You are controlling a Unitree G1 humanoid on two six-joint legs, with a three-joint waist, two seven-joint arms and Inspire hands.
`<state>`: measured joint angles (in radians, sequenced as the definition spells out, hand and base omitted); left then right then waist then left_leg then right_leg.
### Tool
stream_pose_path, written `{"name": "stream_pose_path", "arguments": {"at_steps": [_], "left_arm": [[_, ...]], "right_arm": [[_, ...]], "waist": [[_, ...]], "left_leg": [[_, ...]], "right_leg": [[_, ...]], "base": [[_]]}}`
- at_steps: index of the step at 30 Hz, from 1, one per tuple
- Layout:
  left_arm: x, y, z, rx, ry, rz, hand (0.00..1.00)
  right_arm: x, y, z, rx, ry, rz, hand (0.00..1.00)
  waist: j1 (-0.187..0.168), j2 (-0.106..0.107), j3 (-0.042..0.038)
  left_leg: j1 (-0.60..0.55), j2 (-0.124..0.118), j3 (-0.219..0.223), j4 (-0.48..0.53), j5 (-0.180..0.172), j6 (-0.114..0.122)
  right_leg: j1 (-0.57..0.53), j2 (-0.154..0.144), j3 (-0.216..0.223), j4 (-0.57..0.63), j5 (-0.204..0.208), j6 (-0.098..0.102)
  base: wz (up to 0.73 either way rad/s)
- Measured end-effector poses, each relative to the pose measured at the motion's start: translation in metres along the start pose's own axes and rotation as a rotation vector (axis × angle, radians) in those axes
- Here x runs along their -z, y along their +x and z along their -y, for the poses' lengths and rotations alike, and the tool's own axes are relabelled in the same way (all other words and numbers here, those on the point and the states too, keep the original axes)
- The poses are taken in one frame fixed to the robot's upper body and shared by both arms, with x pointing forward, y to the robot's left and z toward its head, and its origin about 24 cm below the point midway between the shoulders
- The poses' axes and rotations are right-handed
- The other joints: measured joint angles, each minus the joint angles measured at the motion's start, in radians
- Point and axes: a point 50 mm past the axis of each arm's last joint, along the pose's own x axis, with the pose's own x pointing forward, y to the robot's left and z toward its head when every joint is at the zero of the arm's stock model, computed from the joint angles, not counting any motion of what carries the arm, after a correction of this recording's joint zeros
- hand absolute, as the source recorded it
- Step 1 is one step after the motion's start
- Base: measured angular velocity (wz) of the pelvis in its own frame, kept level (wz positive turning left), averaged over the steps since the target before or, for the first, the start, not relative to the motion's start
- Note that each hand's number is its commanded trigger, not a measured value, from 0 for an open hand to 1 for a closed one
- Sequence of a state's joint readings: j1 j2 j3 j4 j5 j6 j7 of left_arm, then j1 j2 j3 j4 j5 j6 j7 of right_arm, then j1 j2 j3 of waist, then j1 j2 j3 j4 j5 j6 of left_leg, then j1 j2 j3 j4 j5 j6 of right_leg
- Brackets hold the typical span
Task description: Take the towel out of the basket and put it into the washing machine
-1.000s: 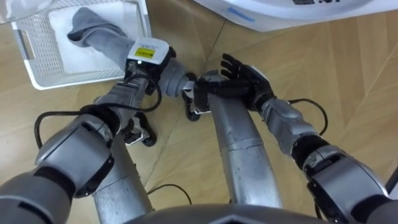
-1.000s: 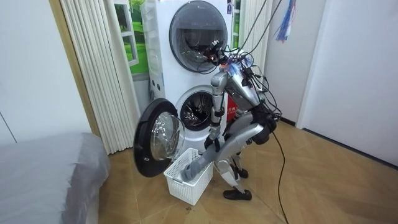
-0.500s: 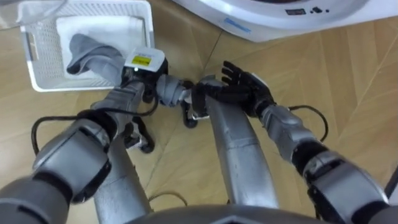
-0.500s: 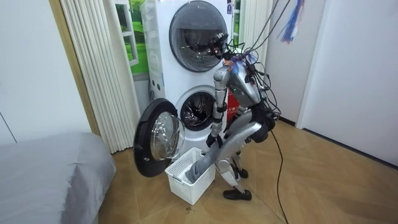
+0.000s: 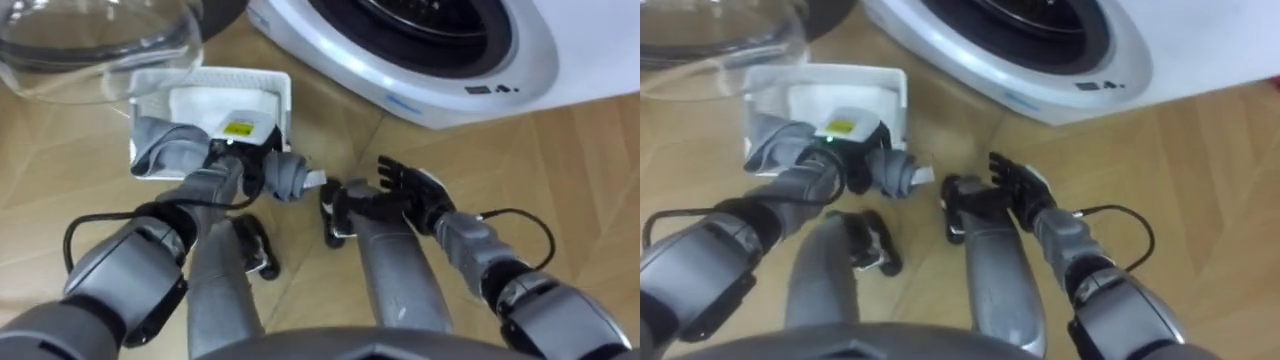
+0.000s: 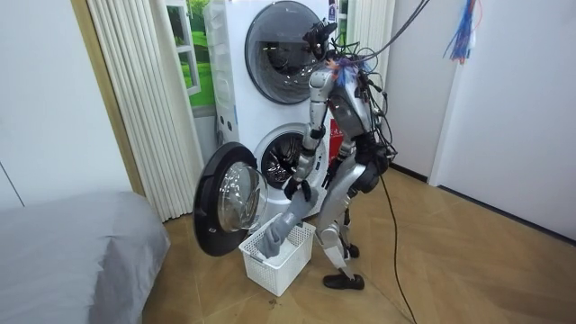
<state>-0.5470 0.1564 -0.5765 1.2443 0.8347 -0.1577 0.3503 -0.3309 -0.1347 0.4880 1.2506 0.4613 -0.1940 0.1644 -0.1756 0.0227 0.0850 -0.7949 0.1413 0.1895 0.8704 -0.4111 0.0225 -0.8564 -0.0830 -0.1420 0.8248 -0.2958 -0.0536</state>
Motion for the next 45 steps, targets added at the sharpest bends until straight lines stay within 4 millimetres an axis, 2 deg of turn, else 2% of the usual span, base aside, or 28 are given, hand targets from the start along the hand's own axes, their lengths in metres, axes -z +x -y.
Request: {"name": "stream_pose_path", "arguments": {"at_steps": [2,5,8,14,15,16,20,22,25,28,29,30,32,34,35,36,41,42,45], "left_arm": [[0.004,0.002,-0.011,-0.061,-0.031,-0.009,1.0],[0.014,0.003,-0.025,-0.159,-0.141,-0.06,1.0],[0.016,0.004,-0.034,-0.221,-0.254,-0.088,1.0],[0.001,0.002,-0.037,-0.283,-0.566,-0.051,1.0],[-0.001,0.002,-0.037,-0.279,-0.648,-0.047,1.0],[-0.004,0.002,-0.037,-0.27,-0.752,-0.044,1.0],[-0.017,0.0,-0.022,-0.153,-1.067,-0.031,1.0],[-0.022,-0.005,-0.006,-0.047,-1.277,-0.019,1.0],[-0.025,-0.014,0.012,0.062,-1.499,0.006,1.0],[-0.031,-0.018,0.023,0.166,-1.619,0.047,1.0],[-0.032,-0.019,0.023,0.18,-1.639,0.056,1.0],[-0.034,-0.02,0.024,0.206,-1.674,0.078,1.0],[-0.038,-0.02,0.025,0.241,-1.737,0.105,1.0],[-0.042,-0.022,0.029,0.298,-1.794,0.12,1.0],[-0.042,-0.022,0.03,0.312,-1.811,0.12,1.0],[-0.043,-0.024,0.034,0.336,-1.848,0.118,1.0],[-0.043,-0.03,0.044,0.412,-1.938,0.111,1.0],[-0.044,-0.03,0.045,0.431,-1.945,0.109,1.0],[-0.046,-0.031,0.046,0.466,-1.952,0.116,1.0]], "right_arm": [[-0.001,0.0,0.001,0.002,-0.014,0.002,0.0],[-0.003,0.0,0.005,0.013,-0.046,0.0,0.0],[-0.009,0.0,0.009,0.018,-0.075,0.01,0.0],[-0.01,0.0,0.008,0.005,-0.078,0.012,0.0],[-0.01,0.001,0.007,-0.004,-0.075,0.012,0.0],[-0.01,0.001,0.006,-0.008,-0.075,0.014,0.0],[-0.008,0.002,0.001,-0.026,-0.075,0.004,0.0],[-0.003,0.001,-0.004,-0.045,-0.079,-0.005,0.0],[0.001,0.001,-0.006,-0.053,-0.072,-0.016,0.0],[0.005,0.0,-0.005,-0.057,-0.078,-0.033,0.0],[0.005,0.0,-0.006,-0.06,-0.076,-0.033,0.0],[0.005,0.0,-0.007,-0.063,-0.068,-0.031,0.0],[0.005,0.001,-0.009,-0.071,-0.059,-0.038,0.0],[0.007,0.0,-0.009,-0.069,-0.042,-0.054,0.0],[0.007,0.0,-0.008,-0.067,-0.04,-0.058,0.0],[0.009,0.0,-0.008,-0.063,-0.031,-0.066,0.0],[0.01,-0.001,-0.005,-0.055,-0.02,-0.092,0.0],[0.011,-0.001,-0.005,-0.055,-0.017,-0.101,1.0],[0.013,-0.001,-0.006,-0.058,-0.011,-0.117,1.0]], "waist": [[0.015,0.004,-0.0001],[0.023,0.013,0.0057],[0.036,0.017,0.011],[0.077,0.018,0.012],[0.076,0.017,0.0119],[0.074,0.014,0.0113],[0.091,0.01,0.009],[0.099,0.003,0.0046],[0.102,-0.008,-0.0023],[0.105,-0.01,-0.0076],[0.105,-0.011,-0.0085],[0.108,-0.012,-0.0133],[0.115,-0.011,-0.0155],[0.123,-0.004,-0.0272],[0.123,-0.004,-0.028],[0.125,-0.005,-0.0346],[0.125,-0.005,-0.0382],[0.125,-0.006,-0.0382],[0.124,-0.006,-0.0383]], "left_leg": [[0.019,-0.014,0.002,-0.029,0.012,0.0],[0.046,-0.019,0.003,-0.046,0.014,0.0],[0.088,-0.03,0.003,-0.075,0.018,-0.001],[0.107,-0.034,-0.002,-0.094,0.031,0.002],[0.108,-0.038,-0.004,-0.1,0.035,0.004],[0.111,-0.051,-0.005,-0.117,0.046,0.006],[0.121,-0.055,0.002,-0.131,0.05,0.008],[0.127,-0.051,0.0,-0.133,0.053,0.006],[0.134,-0.05,-0.006,-0.14,0.054,0.004],[0.149,-0.048,-0.012,-0.142,0.054,0.004],[0.15,-0.048,-0.012,-0.141,0.054,0.004],[0.152,-0.049,-0.013,-0.141,0.054,0.004],[0.162,-0.049,-0.014,-0.144,0.054,0.004],[0.186,-0.05,-0.025,-0.163,0.056,0.002],[0.197,-0.051,-0.026,-0.169,0.056,0.001],[0.216,-0.053,-0.025,-0.184,0.063,0.0],[0.261,-0.065,-0.025,-0.238,0.092,-0.002],[0.263,-0.065,-0.025,-0.246,0.097,-0.002],[0.263,-0.065,-0.026,-0.247,0.1,-0.004]], "right_leg": [[0.011,-0.009,0.002,-0.014,0.002,0.003],[0.036,-0.026,-0.029,-0.013,0.002,0.003],[0.073,-0.032,-0.032,-0.03,0.002,0.003],[0.105,-0.042,-0.054,-0.058,0.002,0.003],[0.108,-0.047,-0.059,-0.061,0.002,0.003],[0.107,-0.057,-0.06,-0.063,0.002,0.003],[0.112,-0.06,-0.055,-0.071,0.004,0.007],[0.123,-0.052,-0.059,-0.089,0.007,0.009],[0.137,-0.051,-0.069,-0.101,0.008,0.008],[0.159,-0.046,-0.073,-0.116,0.011,0.011],[0.161,-0.046,-0.073,-0.116,0.011,0.011],[0.164,-0.046,-0.073,-0.116,0.012,0.011],[0.175,-0.045,-0.075,-0.119,0.015,0.012],[0.205,-0.038,-0.081,-0.138,0.023,0.012],[0.216,-0.039,-0.082,-0.141,0.024,0.013],[0.234,-0.038,-0.081,-0.154,0.029,0.014],[0.276,-0.034,-0.083,-0.202,0.055,0.011],[0.276,-0.035,-0.083,-0.205,0.058,0.011],[0.275,-0.035,-0.084,-0.207,0.061,0.008]], "base": [[0.13],[0.04],[0.01],[0.08],[0.18],[0.19],[0.0],[0.0],[0.04],[0.01],[0.0],[0.0],[0.0],[0.04],[0.04],[0.04],[0.0],[0.0],[0.0]]}}
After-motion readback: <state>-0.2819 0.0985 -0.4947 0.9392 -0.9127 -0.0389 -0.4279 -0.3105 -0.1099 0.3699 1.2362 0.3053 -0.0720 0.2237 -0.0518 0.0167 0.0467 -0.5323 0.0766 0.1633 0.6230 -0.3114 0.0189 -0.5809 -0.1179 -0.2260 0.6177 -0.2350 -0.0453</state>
